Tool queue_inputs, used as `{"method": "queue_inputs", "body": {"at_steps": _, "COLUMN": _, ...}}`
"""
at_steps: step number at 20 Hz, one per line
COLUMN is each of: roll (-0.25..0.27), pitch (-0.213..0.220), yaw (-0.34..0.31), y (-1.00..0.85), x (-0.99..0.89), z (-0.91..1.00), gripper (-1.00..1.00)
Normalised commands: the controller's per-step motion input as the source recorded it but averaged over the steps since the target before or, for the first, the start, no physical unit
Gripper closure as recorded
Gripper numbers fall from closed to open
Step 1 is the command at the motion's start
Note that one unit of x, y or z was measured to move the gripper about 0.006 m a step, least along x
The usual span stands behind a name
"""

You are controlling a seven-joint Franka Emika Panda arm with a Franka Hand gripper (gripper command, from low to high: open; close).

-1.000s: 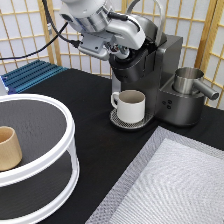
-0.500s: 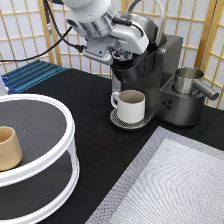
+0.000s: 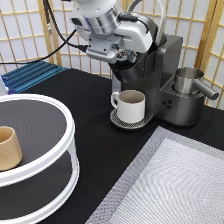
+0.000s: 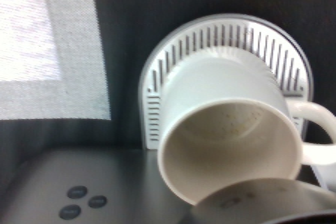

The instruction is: Make coffee

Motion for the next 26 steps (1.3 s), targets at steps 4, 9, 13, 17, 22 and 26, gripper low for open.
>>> {"method": "queue_inputs", "body": {"at_steps": 4, "roll": -0.061, "pitch": -0.130, "yaw": -0.042, "y": -0.31, "x": -0.23, "z": 0.05, "gripper": -1.00}}
{"method": "queue_inputs", "body": {"at_steps": 9, "roll": 0.007, "pitch": -0.089, "yaw": -0.058, "y": -0.80, "x": -0.30, "z": -0.01, "gripper": -1.00}}
{"method": "queue_inputs", "body": {"at_steps": 13, "roll": 0.046, "pitch": -0.040, "yaw": -0.045, "y": -0.62, "x": -0.49, "z": 0.22, "gripper": -1.00}}
{"method": "queue_inputs", "body": {"at_steps": 17, "roll": -0.003, "pitch": -0.080, "yaw": -0.049, "y": 0.24, "x": -0.59, "z": 0.96, "gripper": -1.00}}
{"method": "queue_inputs", "body": {"at_steps": 22, "roll": -0.014, "pitch": -0.123, "yaw": -0.047, "y": 0.70, "x": -0.40, "z": 1.00, "gripper": -1.00}}
{"method": "queue_inputs", "body": {"at_steps": 26, "roll": -0.074, "pitch": -0.035, "yaw": -0.053, "y": 0.83, "x": -0.08, "z": 1.00, "gripper": -1.00}}
